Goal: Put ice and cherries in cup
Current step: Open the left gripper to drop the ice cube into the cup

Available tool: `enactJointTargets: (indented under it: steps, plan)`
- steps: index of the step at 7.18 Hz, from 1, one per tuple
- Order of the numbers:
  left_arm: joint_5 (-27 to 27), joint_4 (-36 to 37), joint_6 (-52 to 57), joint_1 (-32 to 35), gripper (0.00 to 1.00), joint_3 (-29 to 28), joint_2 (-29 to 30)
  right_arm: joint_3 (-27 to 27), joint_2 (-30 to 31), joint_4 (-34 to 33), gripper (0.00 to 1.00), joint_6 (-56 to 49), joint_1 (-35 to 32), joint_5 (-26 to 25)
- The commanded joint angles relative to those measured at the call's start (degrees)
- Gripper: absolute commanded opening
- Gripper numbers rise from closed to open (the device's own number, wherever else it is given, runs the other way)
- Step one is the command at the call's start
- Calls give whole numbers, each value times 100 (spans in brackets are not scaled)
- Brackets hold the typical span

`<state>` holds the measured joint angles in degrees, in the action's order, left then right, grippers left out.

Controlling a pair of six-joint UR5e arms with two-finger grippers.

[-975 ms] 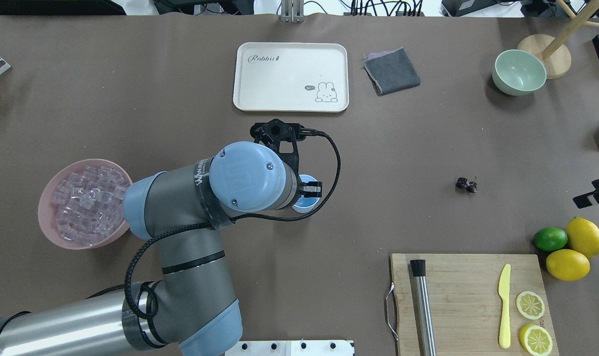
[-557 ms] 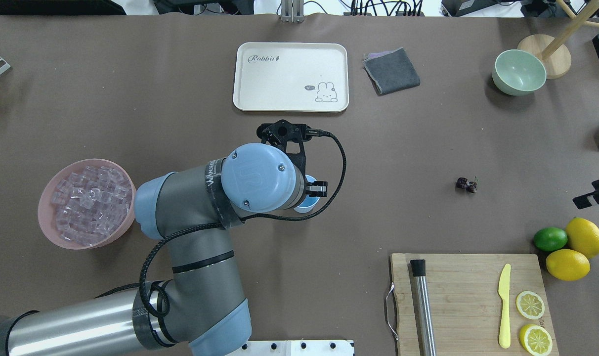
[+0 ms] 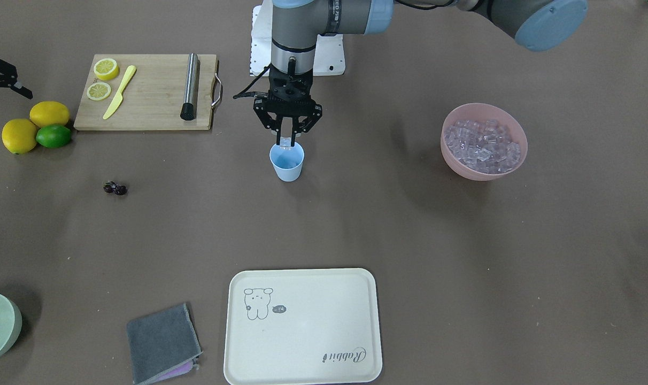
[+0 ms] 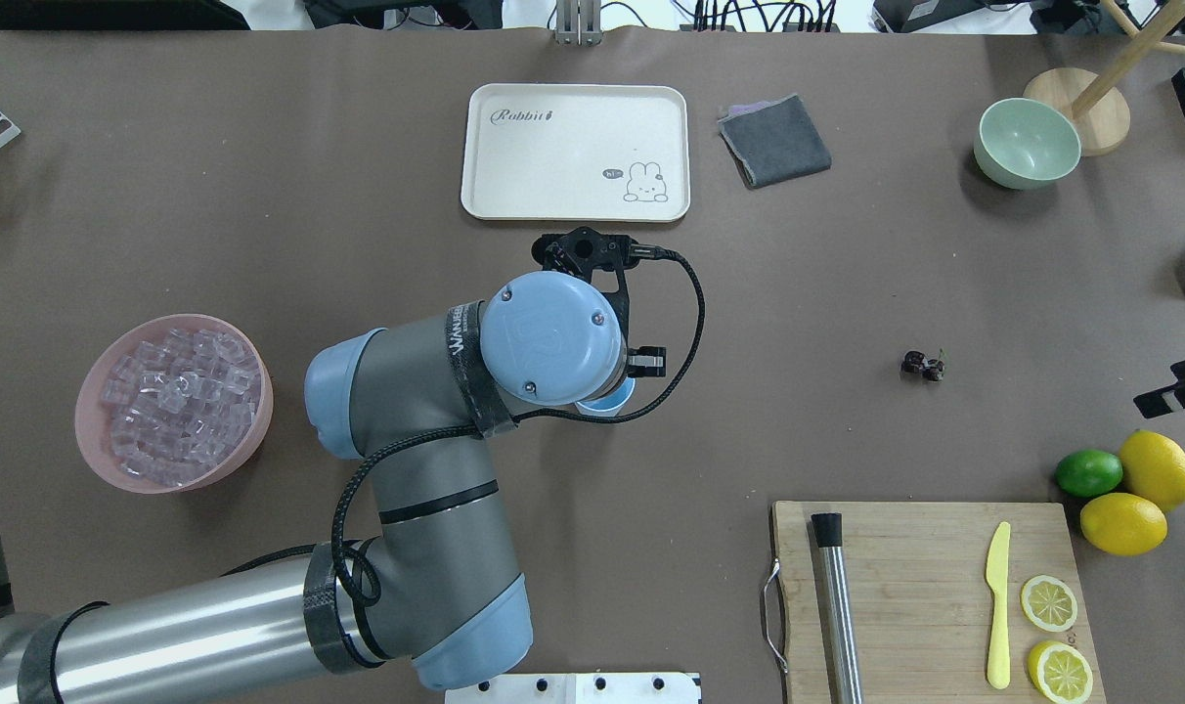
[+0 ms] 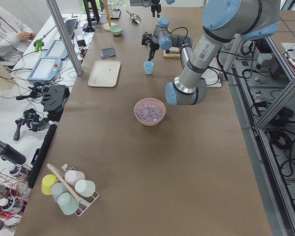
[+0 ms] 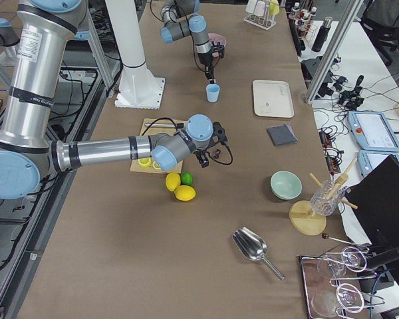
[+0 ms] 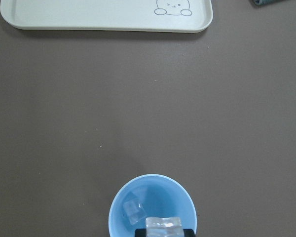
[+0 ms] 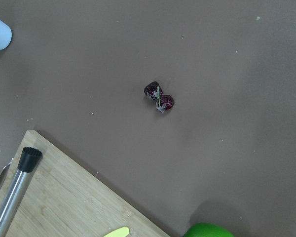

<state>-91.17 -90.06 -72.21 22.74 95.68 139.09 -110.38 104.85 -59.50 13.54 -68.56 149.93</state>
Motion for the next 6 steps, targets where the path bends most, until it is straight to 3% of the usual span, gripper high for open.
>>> enactJointTargets:
  steps: [1,2,3,5,6]
  plan:
    - [-6,-12,14,11,73,-23,5,-1,0,0,99,0,0,-7]
    - [-6,-12,14,11,83,-5,5,-1,0,0,99,0,0,-7]
    - [-24,-3,22,46,83,160,-56,-1,0,0,99,52,0,-16]
    - [-67,-29,318,246,83,1115,-1045,-27,-209,0,99,534,131,-164]
    - [-68,-21,1078,474,83,1485,-1346,-36,-254,0,99,580,184,-278]
